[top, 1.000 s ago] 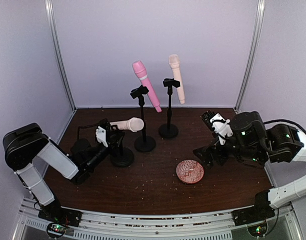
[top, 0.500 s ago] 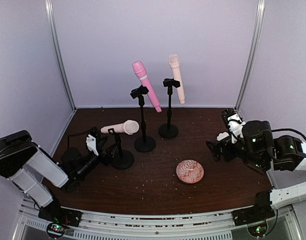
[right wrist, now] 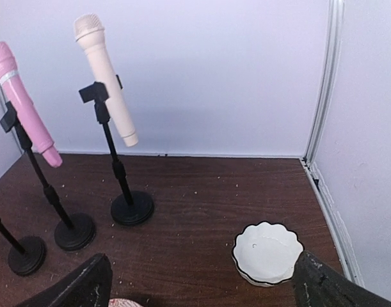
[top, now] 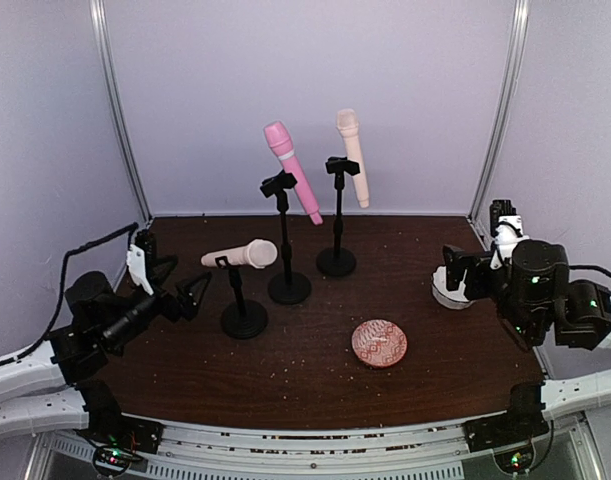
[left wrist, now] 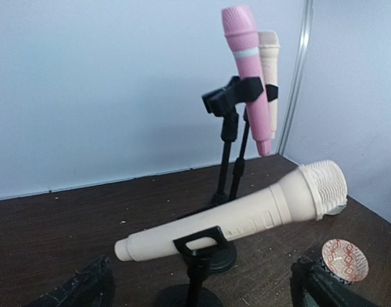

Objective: Attach the microphones to the stand

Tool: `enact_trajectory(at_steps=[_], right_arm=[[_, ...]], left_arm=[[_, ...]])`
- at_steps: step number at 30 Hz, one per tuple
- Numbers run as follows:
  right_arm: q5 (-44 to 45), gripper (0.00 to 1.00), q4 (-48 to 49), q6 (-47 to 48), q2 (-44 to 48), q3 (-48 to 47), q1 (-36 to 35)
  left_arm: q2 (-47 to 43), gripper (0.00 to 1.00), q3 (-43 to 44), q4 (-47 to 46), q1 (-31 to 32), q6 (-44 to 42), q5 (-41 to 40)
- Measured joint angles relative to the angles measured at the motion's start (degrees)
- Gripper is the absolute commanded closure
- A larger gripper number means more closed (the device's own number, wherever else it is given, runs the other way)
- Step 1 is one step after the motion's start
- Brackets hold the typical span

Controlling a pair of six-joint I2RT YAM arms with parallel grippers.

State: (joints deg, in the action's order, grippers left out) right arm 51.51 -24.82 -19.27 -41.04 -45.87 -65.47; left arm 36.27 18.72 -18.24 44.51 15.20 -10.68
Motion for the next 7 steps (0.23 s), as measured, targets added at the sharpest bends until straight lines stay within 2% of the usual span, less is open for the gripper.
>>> enact_trajectory(at_steps=[3, 7], right_arm=[[3.5, 0.0, 2.03, -0.7, 0.96, 0.26, 0.0], [4.7, 0.0, 4.48, -0.55, 1.64, 0.52, 0.0]], left_arm=[[-2.84, 0.02, 8.02, 11.65, 0.0, 2.29, -5.27], [2.71, 0.02, 24.85, 27.17, -0.07, 2.99, -12.55]])
